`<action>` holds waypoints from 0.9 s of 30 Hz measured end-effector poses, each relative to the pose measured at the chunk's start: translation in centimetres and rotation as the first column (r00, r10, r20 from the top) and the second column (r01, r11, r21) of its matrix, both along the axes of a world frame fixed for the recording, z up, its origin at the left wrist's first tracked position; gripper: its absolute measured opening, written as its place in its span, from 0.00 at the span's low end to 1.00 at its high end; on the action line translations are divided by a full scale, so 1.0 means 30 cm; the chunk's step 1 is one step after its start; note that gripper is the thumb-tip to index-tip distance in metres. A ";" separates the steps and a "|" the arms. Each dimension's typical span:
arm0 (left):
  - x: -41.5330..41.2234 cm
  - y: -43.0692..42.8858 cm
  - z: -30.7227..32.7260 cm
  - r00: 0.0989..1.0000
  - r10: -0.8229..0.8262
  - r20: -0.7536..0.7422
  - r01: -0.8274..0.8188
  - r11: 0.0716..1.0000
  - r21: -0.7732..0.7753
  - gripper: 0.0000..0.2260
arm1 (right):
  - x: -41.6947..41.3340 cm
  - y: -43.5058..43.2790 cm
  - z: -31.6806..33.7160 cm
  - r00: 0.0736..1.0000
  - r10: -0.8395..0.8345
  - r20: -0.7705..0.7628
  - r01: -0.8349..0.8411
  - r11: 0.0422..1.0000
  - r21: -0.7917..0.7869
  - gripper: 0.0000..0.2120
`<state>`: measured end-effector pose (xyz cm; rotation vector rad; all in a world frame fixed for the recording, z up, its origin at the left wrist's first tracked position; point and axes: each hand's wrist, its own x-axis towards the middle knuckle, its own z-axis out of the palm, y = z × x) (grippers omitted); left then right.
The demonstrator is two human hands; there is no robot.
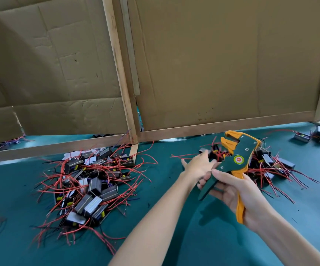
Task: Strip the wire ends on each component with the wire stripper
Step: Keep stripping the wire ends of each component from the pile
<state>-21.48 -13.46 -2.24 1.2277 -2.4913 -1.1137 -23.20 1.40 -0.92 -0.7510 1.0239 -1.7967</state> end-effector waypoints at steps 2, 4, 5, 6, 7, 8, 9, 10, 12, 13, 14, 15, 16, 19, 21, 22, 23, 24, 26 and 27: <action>-0.003 0.055 -0.004 0.982 -0.006 -0.191 0.067 0.946 0.318 0.15 | -0.006 0.001 0.004 1.000 -0.001 -0.013 0.001 1.000 -0.014 0.04; -0.016 0.088 0.015 0.969 -0.084 -0.231 0.151 0.945 0.289 0.20 | -0.016 0.005 0.010 1.000 -0.018 -0.009 0.018 0.999 -0.031 0.04; -0.024 0.091 0.032 0.976 -0.107 -0.188 0.152 0.958 0.244 0.21 | -0.022 0.006 0.012 0.999 -0.031 0.011 0.032 0.999 -0.036 0.04; -0.030 0.086 0.042 0.985 -0.115 -0.128 0.137 0.973 0.183 0.18 | -0.026 0.006 0.013 0.999 -0.037 0.034 0.038 0.999 -0.033 0.05; -0.034 0.078 0.057 0.988 -0.118 -0.097 0.129 0.985 0.116 0.15 | -0.029 0.005 0.012 0.998 -0.034 0.047 0.035 0.999 -0.026 0.05; -0.027 0.061 0.070 0.986 -0.144 -0.082 0.146 0.989 0.023 0.13 | -0.028 0.004 0.013 0.998 -0.027 0.055 0.028 1.000 -0.011 0.06; -0.007 0.036 0.083 0.982 -0.175 -0.074 0.169 0.983 -0.076 0.11 | -0.026 0.003 0.011 0.998 -0.021 0.065 0.020 1.000 0.007 0.07; 0.022 0.004 0.093 0.982 -0.171 -0.075 0.157 0.973 -0.167 0.12 | -0.023 0.003 0.010 0.997 -0.013 0.075 0.011 1.000 0.022 0.07; 0.108 -0.069 0.127 0.983 -0.054 -0.174 0.006 0.965 -0.263 0.13 | -0.019 0.003 0.008 0.997 0.000 0.076 -0.003 0.999 0.041 0.08; 0.161 -0.105 0.149 0.964 0.048 -0.260 -0.130 0.943 -0.307 0.12 | -0.017 0.005 0.009 0.997 0.003 0.073 -0.007 0.999 0.048 0.08; 0.213 -0.144 0.168 0.926 0.156 -0.343 -0.287 0.883 -0.371 0.12 | -0.016 0.005 0.010 0.997 0.005 0.072 -0.009 0.999 0.054 0.08; 0.268 -0.179 0.181 0.881 0.248 -0.402 -0.421 0.798 -0.432 0.11 | -0.015 0.005 0.010 0.997 0.005 0.074 -0.009 0.998 0.058 0.08; 0.321 -0.213 0.187 0.853 0.311 -0.420 -0.502 0.709 -0.495 0.12 | -0.014 0.004 0.011 0.997 0.004 0.075 -0.009 0.998 0.061 0.08; 0.430 -0.288 0.177 0.902 0.429 -0.049 -0.363 0.690 -0.626 0.18 | -0.009 0.004 0.014 0.998 0.000 0.067 -0.005 0.998 0.061 0.08; 0.460 -0.304 0.145 0.900 0.384 0.207 -0.190 0.773 -0.606 0.13 | -0.004 0.006 0.016 0.998 -0.001 0.059 -0.003 0.998 0.068 0.07; 0.468 -0.308 0.128 0.901 0.361 0.240 -0.157 0.787 -0.596 0.11 | -0.002 0.007 0.017 0.998 -0.001 0.057 -0.003 0.997 0.074 0.07; 0.473 -0.304 0.117 0.910 0.350 0.221 -0.156 0.786 -0.599 0.09 | -0.001 0.008 0.018 0.998 -0.003 0.057 -0.002 0.997 0.079 0.07; 0.474 -0.299 0.111 0.923 0.343 0.173 -0.172 0.771 -0.613 0.08 | 0.000 0.008 0.018 0.998 -0.005 0.060 0.000 0.997 0.082 0.07; 0.462 -0.288 0.111 0.945 0.328 -0.010 -0.261 0.734 -0.627 0.09 | -0.003 0.009 0.018 0.998 -0.007 0.064 0.001 0.997 0.082 0.08; 0.452 -0.280 0.122 0.942 0.298 -0.153 -0.328 0.727 -0.603 0.08 | -0.005 0.009 0.018 0.998 -0.008 0.066 0.003 0.997 0.080 0.08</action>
